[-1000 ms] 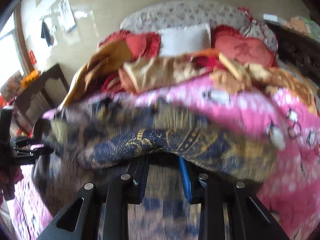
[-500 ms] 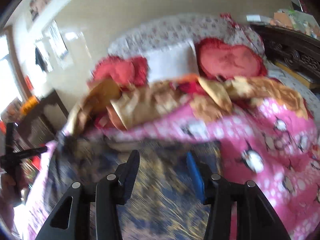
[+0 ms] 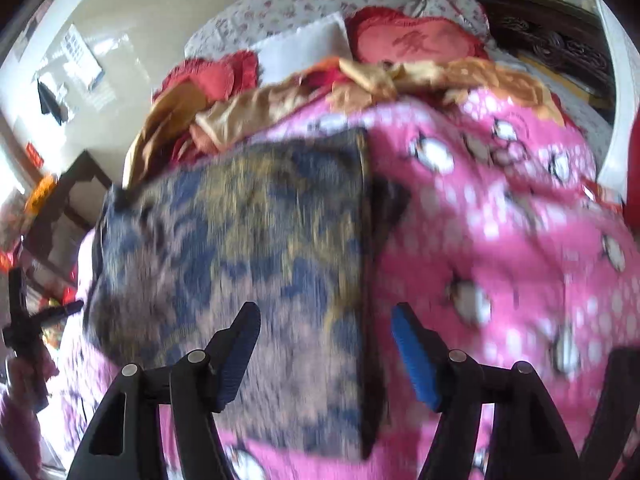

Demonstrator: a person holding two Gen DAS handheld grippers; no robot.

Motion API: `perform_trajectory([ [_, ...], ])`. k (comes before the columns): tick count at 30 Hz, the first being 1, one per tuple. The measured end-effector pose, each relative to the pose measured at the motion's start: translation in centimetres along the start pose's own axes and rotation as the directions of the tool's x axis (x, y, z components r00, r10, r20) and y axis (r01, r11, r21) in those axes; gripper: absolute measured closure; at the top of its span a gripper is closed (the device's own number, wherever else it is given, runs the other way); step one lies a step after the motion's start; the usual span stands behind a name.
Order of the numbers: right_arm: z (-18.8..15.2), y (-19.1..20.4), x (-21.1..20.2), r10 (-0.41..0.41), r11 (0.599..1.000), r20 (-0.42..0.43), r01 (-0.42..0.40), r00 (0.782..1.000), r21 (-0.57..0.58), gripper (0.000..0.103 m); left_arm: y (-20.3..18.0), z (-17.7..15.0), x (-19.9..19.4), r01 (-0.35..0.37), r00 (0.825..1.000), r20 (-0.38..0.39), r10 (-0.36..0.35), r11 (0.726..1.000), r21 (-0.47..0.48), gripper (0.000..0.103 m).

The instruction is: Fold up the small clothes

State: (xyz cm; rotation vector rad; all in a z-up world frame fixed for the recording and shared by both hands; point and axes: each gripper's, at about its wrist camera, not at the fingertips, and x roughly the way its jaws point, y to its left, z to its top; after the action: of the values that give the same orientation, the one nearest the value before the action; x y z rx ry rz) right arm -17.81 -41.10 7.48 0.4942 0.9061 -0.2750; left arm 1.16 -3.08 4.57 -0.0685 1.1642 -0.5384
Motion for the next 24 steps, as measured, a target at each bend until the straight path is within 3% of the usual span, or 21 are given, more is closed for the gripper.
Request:
perform_trajectory([
  [3, -2.8, -0.3, 0.0, -0.022, 1.0, -0.038, 0.022, 0.999, 0.005, 0.038, -0.9, -0.6, 0.9, 0.001, 1.0, 0.005, -0.001, 1.0, 0.021, 0.043],
  [5, -3.7, -0.7, -0.2, -0.009, 0.999, -0.021, 0.01, 1.0, 0.04, 0.049, -1.4, -1.0, 1.6, 0.006, 1.0, 0.0, -0.006, 0.999, 0.035, 0.045],
  [6, -3.9, -0.8, -0.3, 0.003, 0.998, -0.013, -0.003, 1.0, 0.058, 0.069, -1.5, -1.0, 2.0, 0.019, 1.0, -0.014, -0.018, 0.999, 0.039, 0.061],
  [7, -4.2, -0.7, -0.3, 0.013, 0.998, -0.013, -0.012, 1.0, 0.066, 0.086, -1.8, -1.1, 2.3, 0.032, 0.999, -0.033, -0.03, 0.999, 0.044, 0.084],
  [9, -4.2, -0.3, -0.2, 0.005, 0.999, -0.015, -0.004, 1.0, 0.044, 0.097, -2.0, -1.2, 2.6, 0.019, 0.999, -0.039, -0.017, 0.998, 0.063, 0.091],
  [10, -4.0, -0.3, -0.3, 0.001, 0.999, -0.011, 0.0, 1.0, 0.038, 0.099, -2.2, -1.4, 2.3, 0.011, 0.999, -0.031, -0.009, 0.997, 0.08, 0.096],
  [16, -3.8, -1.9, -3.6, 0.035, 0.996, 0.059, -0.039, 0.998, 0.083, 0.1, -1.8, -2.8, -0.4, 0.024, 1.0, -0.009, -0.023, 0.994, 0.107, 0.1],
  [18, -4.1, -2.3, -3.6, -0.001, 0.996, 0.045, -0.003, 0.999, 0.09, 0.1, -1.1, -3.2, 0.4, -0.002, 1.0, -0.028, 0.005, 0.995, 0.103, 0.1],
  [21, -4.6, -3.0, -1.5, -0.029, 0.993, -0.036, 0.033, 0.999, 0.115, 0.1, 0.0, -3.0, 1.2, 0.021, 0.998, -0.055, -0.02, 0.999, 0.032, 0.099],
  [23, -4.1, -2.6, -1.7, -0.07, 0.99, -0.02, 0.072, 0.997, 0.119, 0.1, 0.2, -2.7, 0.7, 0.031, 0.998, -0.054, -0.031, 1.0, 0.002, 0.099],
  [24, -3.6, -2.3, -2.3, -0.106, 0.988, 0.011, 0.104, 0.994, 0.113, 0.092, 0.0, -2.5, 0.3, 0.02, 0.999, -0.051, -0.02, 1.0, 0.001, 0.098],
])
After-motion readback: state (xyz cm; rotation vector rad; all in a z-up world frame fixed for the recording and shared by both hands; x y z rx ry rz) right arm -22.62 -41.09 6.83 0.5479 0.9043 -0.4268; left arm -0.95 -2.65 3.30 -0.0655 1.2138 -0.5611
